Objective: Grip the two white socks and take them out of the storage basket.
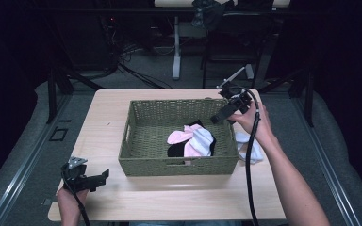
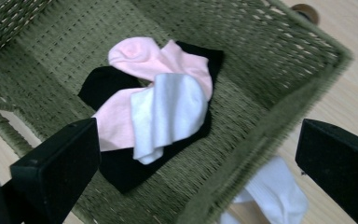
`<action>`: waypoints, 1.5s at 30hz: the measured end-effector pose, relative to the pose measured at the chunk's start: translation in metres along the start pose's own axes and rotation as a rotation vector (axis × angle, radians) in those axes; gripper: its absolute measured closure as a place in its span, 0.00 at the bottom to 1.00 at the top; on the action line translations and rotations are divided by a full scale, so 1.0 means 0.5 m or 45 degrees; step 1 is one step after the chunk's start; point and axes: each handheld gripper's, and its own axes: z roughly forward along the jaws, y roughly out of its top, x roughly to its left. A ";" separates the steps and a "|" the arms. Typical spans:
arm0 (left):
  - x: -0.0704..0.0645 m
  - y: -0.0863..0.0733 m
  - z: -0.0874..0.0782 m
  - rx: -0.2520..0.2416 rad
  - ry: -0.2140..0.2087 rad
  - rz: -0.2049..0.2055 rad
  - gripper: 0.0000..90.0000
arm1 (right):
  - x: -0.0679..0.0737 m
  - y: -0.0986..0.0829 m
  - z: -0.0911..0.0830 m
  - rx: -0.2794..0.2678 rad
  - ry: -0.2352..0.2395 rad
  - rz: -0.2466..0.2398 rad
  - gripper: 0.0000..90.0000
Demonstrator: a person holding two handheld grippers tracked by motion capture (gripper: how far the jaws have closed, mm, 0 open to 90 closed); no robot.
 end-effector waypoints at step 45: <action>-0.002 0.000 0.003 -0.004 -0.015 -0.003 0.00 | 0.040 -0.009 0.249 0.250 0.036 0.037 0.66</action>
